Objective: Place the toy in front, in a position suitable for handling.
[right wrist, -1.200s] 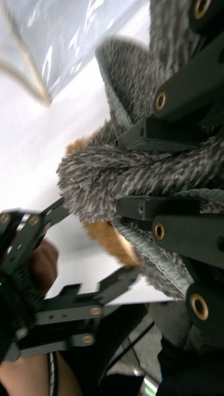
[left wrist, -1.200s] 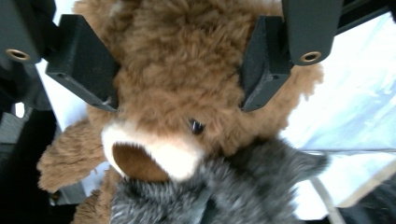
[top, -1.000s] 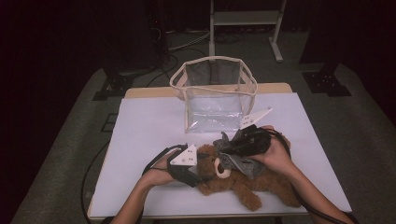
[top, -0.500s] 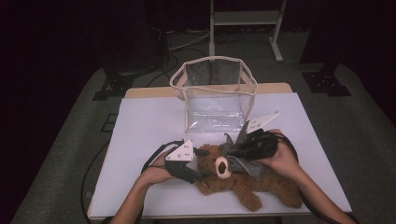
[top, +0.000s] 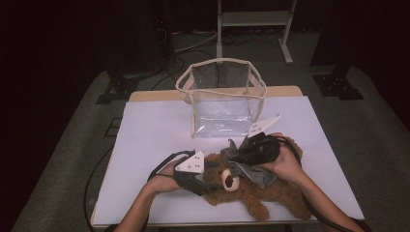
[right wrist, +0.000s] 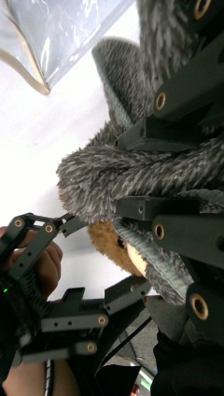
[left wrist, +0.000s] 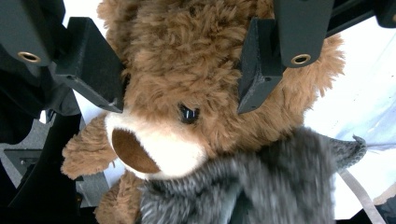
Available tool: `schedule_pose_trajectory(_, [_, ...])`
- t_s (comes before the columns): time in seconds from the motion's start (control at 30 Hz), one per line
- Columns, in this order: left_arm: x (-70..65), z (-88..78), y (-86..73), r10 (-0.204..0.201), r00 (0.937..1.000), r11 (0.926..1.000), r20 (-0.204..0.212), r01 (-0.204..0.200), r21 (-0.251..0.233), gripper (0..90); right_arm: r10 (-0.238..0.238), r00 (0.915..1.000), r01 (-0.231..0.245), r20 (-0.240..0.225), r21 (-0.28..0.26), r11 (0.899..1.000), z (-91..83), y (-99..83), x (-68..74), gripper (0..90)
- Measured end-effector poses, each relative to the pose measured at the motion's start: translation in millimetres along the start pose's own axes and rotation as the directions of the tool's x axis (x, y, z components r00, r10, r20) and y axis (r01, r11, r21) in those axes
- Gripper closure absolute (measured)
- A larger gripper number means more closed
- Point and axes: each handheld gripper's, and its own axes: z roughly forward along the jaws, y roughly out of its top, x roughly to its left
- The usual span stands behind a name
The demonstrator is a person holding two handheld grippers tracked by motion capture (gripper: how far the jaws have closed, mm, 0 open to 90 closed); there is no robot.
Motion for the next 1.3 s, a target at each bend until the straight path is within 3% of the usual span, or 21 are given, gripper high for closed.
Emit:
schedule_pose_trajectory(0.23, [-0.7,0.2,1.8,0.001,1.0,1.0,0.002,-0.001,0.005,34.4,0.045,0.9982,-0.042,0.04,-0.063,0.997,-36.1,-8.9,-7.3,70.8])
schedule_pose_trajectory(0.33, [1.3,-3.1,4.9,0.009,0.9998,1.0,-0.017,-0.009,0.002,34.4,0.038,0.9985,-0.037,0.039,-0.045,0.998,-30.4,-11.4,-5.4,70.8])
schedule_pose_trajectory(0.47, [6.2,-9.4,7.9,-0.021,0.9979,0.9993,-0.062,0.019,-0.032,32.2,0.016,0.9998,-0.016,0.01,0.019,1.0,-5.4,-14.6,2.4,71.1])
schedule_pose_trajectory(0.53, [6.6,-7.8,6.8,-0.031,0.9982,0.999,-0.052,0.029,-0.033,31.3,0.005,0.9999,-0.005,-0.01,0.027,1.0,2.7,-15.0,7.1,71.2])
schedule_pose_trajectory(0.67, [3.5,-0.7,4.0,-0.032,0.9993,0.9993,-0.018,0.032,-0.019,31.8,0.003,0.9999,-0.003,-0.013,0.018,1.0,-3.7,-15.4,9.5,71.2])
schedule_pose_trajectory(0.8, [0.0,-0.2,4.7,-0.016,0.9998,0.9999,-0.015,0.016,-0.005,32.3,0.018,0.9998,-0.018,0.0,-0.04,0.999,-24.9,-15.8,6.4,71.1])
schedule_pose_trajectory(1.03, [-0.8,-0.3,5.2,-0.006,1.0,1.0,-0.005,0.006,0.003,32.2,0.052,0.9977,-0.044,0.043,-0.156,0.987,-77.3,-20.6,0.4,71.0])
schedule_pose_trajectory(1.3, [-1.8,-0.6,6.8,0.006,1.0,0.9999,-0.008,-0.006,0.012,32.1,0.101,0.986,-0.071,0.133,-0.213,0.974,-132.9,-46.2,2.2,71.0])
